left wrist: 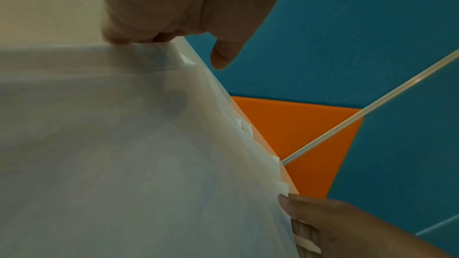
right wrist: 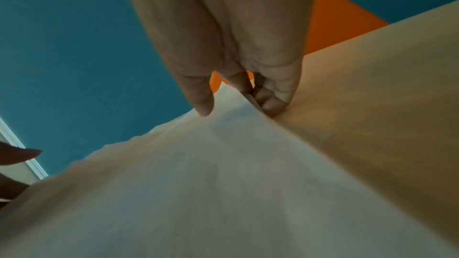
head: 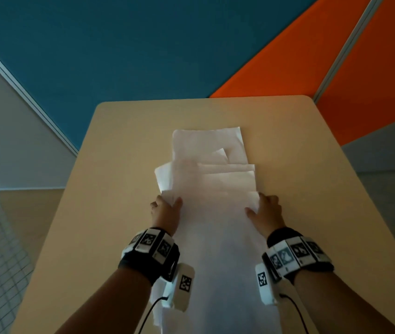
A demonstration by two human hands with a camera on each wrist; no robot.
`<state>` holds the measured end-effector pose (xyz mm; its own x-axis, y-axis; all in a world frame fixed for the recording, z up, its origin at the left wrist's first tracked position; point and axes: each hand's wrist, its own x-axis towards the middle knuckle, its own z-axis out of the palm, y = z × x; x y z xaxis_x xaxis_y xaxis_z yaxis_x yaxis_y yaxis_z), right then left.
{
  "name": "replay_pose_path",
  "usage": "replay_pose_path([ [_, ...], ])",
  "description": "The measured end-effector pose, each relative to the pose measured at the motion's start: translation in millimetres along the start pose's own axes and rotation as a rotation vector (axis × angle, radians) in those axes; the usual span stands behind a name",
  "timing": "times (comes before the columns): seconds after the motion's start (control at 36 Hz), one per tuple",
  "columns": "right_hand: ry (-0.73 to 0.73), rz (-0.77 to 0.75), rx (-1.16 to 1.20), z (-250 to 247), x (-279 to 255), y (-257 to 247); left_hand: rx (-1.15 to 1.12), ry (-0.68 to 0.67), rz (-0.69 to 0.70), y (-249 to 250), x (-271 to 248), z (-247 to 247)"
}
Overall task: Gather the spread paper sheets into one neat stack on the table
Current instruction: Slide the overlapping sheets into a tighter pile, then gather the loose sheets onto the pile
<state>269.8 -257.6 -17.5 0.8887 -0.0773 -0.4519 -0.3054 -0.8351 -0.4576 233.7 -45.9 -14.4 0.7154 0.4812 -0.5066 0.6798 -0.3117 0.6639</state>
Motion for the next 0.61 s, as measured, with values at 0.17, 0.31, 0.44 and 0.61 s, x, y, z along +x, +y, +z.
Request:
replay_pose_path([
  [0.17, 0.063, 0.005, 0.015, -15, 16, 14, 0.014, 0.052, 0.012, 3, 22, -10],
  [0.31, 0.024, -0.104, -0.007, -10, 25, 14, 0.204, -0.01, 0.1, 28, 34, -3],
  [0.44, 0.087, -0.181, 0.014, -6, 38, 21, 0.591, 0.048, 0.527, 69, 62, 5],
  [0.61, 0.239, -0.481, -0.137, 7, 49, 44, 0.856, -0.177, 0.673, 116, 117, 28],
])
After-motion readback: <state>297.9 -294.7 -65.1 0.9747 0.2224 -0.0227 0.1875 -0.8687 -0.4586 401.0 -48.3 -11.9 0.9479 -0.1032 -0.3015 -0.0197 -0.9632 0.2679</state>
